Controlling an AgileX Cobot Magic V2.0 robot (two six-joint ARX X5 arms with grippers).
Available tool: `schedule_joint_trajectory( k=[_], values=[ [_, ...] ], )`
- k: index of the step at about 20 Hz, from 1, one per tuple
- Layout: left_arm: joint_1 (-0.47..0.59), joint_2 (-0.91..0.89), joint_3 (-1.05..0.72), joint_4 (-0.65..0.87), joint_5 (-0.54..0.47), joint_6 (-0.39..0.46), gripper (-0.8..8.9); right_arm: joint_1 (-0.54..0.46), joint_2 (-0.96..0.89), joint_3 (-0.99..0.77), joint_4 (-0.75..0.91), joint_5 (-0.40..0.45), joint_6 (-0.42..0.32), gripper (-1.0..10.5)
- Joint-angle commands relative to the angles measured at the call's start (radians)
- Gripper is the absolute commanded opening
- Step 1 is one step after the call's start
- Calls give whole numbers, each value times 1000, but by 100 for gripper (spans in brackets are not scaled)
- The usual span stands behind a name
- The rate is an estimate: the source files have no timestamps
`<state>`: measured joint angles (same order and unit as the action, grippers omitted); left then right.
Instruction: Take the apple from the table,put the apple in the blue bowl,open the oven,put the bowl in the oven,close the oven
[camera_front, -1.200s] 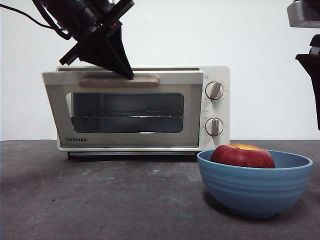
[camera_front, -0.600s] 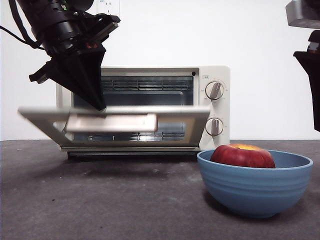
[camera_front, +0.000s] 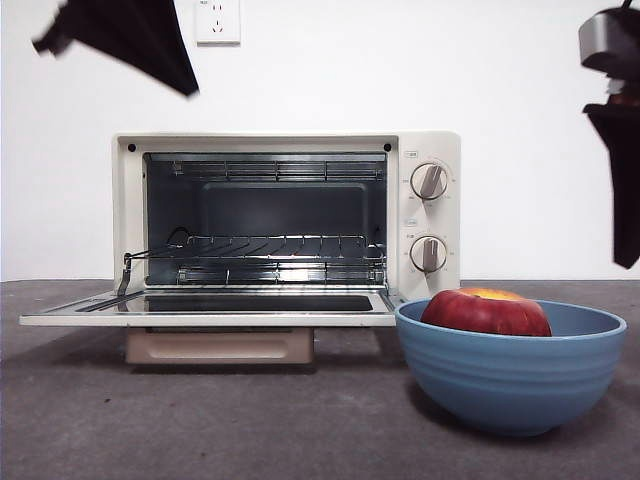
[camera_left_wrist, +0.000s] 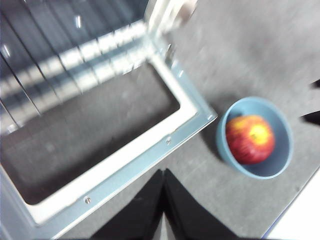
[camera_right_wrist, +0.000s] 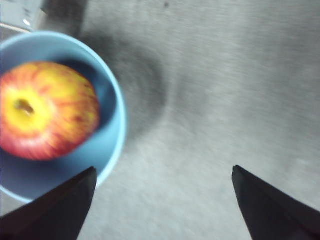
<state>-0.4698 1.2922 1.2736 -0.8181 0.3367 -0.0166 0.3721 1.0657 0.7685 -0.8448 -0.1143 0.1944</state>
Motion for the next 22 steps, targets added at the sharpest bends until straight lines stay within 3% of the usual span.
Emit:
schedule_joint_trajectory(
  k=[1, 12, 22],
  values=[
    [-3, -64, -19, 37, 1, 5, 7, -2, 47, 3, 37, -19, -20, 418],
    [187, -471, -469, 161, 1, -87, 7, -2, 225, 3, 171, -90, -26, 342],
    [228, -643, -547, 113, 1, -125, 7, 0, 309, 3, 220, -156, -26, 57]
  ],
)
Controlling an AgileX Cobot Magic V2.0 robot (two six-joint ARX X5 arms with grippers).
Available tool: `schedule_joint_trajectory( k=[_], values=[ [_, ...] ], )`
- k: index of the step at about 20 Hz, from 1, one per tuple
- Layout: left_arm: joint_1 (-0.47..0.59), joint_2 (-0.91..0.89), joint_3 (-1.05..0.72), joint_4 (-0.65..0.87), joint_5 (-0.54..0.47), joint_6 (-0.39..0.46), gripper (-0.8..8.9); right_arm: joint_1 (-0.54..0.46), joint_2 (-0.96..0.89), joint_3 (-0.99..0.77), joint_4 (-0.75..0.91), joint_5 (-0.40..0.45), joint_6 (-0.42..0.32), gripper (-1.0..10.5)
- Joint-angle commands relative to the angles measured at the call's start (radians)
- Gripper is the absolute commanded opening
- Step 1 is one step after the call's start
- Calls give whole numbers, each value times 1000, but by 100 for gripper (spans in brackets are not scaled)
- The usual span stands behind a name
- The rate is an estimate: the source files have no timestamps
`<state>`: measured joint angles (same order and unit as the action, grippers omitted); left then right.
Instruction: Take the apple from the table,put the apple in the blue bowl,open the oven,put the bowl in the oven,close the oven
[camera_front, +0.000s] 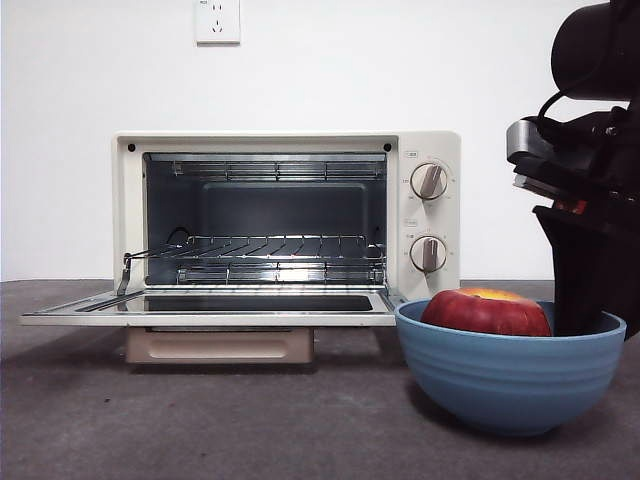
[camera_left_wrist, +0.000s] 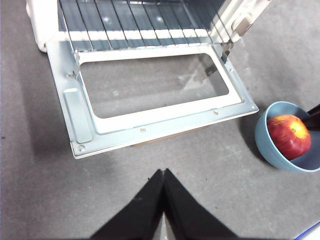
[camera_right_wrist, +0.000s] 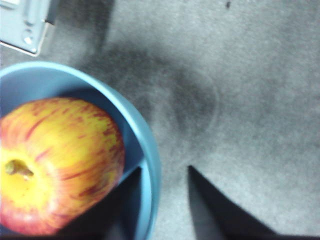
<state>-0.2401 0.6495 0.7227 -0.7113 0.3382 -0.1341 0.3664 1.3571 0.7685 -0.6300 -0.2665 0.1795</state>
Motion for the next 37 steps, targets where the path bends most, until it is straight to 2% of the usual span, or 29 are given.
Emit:
schedule_joint_trajectory(
  k=[1, 4, 8, 14, 16, 19, 24, 31, 37],
  values=[
    [-2, -3, 3, 4, -1, -8, 7, 5, 18, 3, 5, -4, -11, 29],
    [-2, -3, 3, 3, -1, -8, 7, 5, 17, 3, -1, -8, -11, 2],
    [-2, -3, 3, 3, -1, -7, 7, 8, 2, 9, -2, -54, 1, 2],
    [-2, -3, 3, 11, -1, -6, 7, 101, -58, 152, -111, -50, 69, 2],
    [-2, -3, 3, 19, -1, -6, 7, 142, -54, 219, -103, -41, 109, 2],
    [-2, -3, 3, 32, -1, -5, 7, 192, 21, 335, -62, -8, 166, 2],
    [-2, -3, 3, 31, -1, -2, 7, 212, 232, 563, -51, 43, 216, 2],
    [-2, -3, 3, 31, -1, -1, 7, 218, 477, 835, -51, 118, 374, 2],
    [-3, -3, 3, 31, 0, -1, 7, 222, 542, 878, -2, 206, 529, 2]
  ],
)
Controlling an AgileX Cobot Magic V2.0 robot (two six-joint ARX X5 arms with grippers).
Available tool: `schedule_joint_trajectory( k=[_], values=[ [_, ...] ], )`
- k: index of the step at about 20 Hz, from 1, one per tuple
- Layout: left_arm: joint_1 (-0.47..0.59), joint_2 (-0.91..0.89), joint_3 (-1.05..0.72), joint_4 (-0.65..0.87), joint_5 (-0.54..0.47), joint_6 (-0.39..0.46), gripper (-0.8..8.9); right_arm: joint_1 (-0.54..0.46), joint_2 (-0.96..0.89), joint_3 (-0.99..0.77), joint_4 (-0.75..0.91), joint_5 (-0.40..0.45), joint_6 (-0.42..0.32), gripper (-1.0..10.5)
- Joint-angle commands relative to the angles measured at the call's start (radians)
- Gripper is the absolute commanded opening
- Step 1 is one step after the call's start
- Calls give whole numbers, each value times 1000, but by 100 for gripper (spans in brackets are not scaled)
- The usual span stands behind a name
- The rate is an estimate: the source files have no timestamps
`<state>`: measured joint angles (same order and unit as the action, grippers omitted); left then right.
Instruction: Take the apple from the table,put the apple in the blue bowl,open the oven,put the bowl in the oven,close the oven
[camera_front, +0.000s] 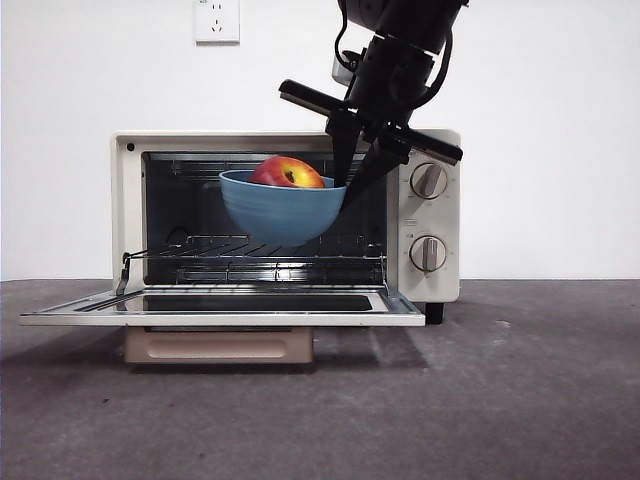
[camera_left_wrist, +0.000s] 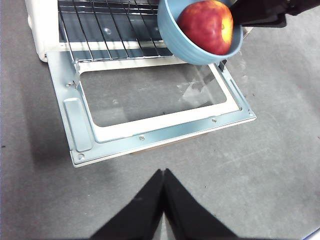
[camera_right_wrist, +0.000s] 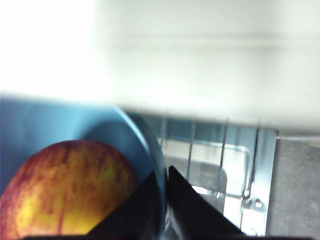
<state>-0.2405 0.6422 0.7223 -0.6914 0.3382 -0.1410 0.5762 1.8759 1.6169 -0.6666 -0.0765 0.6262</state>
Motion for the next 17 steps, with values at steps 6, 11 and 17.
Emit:
schedule_joint_trajectory(
  k=[6, 11, 17],
  values=[
    [-21, 4, 4, 11, 0, 6, 7, 18, 43, 29, 106, 59, 217, 2],
    [-43, 4, 4, 6, 0, 6, 7, 19, 72, 29, 117, 90, 257, 2],
    [-43, 4, 4, 5, 0, 6, 7, 20, 72, 29, 120, 118, 256, 3]
  ],
)
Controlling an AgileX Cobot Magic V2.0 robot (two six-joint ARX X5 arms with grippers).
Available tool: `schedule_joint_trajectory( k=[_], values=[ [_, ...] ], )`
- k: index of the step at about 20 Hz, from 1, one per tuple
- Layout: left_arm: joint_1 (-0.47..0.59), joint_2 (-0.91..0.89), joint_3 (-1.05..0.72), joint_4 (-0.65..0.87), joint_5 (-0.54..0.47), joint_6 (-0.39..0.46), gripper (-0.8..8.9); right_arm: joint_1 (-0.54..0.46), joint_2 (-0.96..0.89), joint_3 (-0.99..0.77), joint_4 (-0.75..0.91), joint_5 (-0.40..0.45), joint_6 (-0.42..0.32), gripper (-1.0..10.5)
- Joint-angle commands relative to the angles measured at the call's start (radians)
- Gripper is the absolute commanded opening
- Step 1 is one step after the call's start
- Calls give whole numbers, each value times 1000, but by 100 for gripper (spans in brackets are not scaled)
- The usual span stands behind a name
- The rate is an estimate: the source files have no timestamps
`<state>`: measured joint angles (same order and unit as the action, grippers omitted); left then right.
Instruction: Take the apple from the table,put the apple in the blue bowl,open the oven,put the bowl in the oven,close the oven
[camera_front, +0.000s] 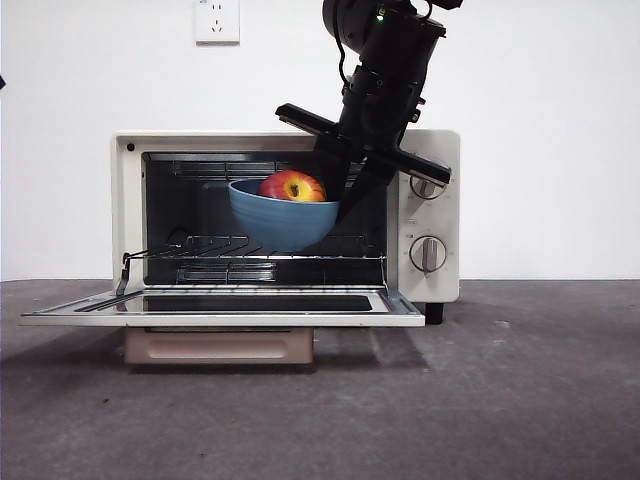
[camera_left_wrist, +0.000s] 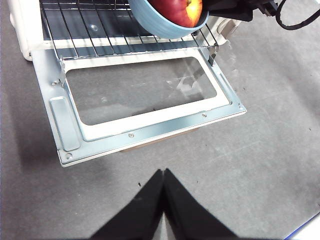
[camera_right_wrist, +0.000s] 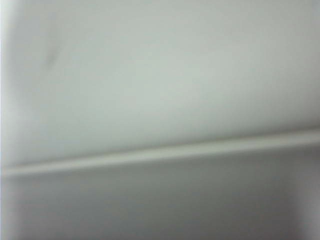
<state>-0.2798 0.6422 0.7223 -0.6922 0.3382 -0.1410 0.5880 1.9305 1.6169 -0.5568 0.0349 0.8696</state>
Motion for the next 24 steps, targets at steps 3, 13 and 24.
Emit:
schedule_joint_trajectory(
  k=[3, 13, 24],
  values=[
    [-4, 4, 4, 6, 0, 9, 7, 15, 18, 29, 11, 8, -10, 59],
    [-4, 4, 4, 4, 0, 9, 7, 20, 10, 29, 33, 15, -49, 115],
    [-4, 5, 4, 6, 0, 18, 7, 22, -103, 29, 3, -11, -144, 124]
  ],
)
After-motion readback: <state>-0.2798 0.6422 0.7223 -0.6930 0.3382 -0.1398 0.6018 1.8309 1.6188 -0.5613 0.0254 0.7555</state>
